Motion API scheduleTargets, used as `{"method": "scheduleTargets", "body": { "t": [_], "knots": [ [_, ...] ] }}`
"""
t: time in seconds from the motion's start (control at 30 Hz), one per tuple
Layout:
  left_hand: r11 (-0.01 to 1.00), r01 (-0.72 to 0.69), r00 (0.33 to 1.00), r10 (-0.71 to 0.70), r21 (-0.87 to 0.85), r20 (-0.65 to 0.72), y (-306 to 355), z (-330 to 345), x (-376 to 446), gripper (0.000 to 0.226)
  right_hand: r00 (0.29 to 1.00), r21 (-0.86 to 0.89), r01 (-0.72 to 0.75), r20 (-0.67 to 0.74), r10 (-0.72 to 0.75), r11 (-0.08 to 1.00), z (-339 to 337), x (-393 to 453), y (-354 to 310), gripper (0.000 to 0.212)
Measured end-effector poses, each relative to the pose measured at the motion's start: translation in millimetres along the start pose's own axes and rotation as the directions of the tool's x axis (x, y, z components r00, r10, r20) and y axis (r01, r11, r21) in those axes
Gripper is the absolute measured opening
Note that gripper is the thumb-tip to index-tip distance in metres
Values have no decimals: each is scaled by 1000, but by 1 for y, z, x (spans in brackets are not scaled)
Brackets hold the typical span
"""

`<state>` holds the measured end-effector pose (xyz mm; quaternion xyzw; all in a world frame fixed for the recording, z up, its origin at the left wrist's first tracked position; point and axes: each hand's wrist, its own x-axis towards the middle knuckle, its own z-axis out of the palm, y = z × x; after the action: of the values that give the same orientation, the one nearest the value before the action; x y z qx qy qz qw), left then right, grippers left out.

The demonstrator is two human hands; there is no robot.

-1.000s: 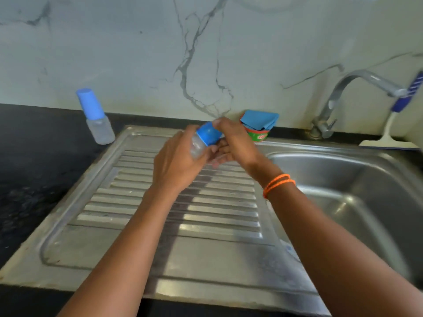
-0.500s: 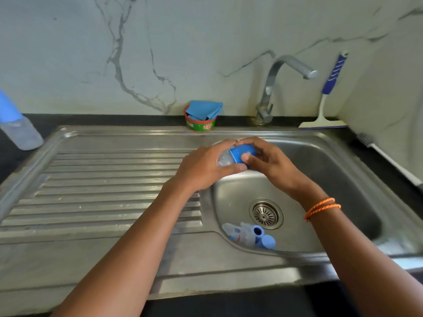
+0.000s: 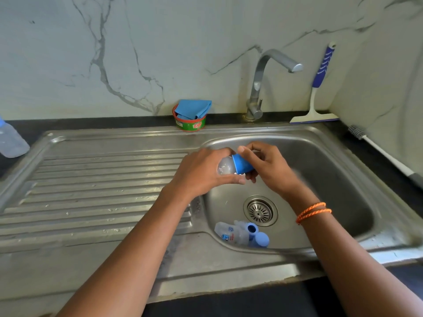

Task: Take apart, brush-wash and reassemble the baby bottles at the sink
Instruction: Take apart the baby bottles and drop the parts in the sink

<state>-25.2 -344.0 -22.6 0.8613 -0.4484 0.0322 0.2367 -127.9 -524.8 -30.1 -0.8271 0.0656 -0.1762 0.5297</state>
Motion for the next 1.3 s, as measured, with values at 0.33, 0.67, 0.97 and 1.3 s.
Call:
{"method": "scheduleTargets", "body": {
  "t": [0.33,0.67,0.97,1.3],
  "knots": [
    [700,254,944,-28,-668,330,-2,-21,1,57,968,301,179,118,-223,937,-7,-6,-11,39],
    [1000,-6,1000,6,18,-2,7,0,4,66,989,117,-143,-31,147,983,6,-4,2,57],
    [700,268,951,-81,-662,300,-4,-11,5,47,967,142,181,156,-203,973,-10,-8,-3,38],
    [350,379,925,-158,-857,344,6,-5,4,43,975,341,216,-119,-185,915,2,-1,-5,39]
  ]
}}
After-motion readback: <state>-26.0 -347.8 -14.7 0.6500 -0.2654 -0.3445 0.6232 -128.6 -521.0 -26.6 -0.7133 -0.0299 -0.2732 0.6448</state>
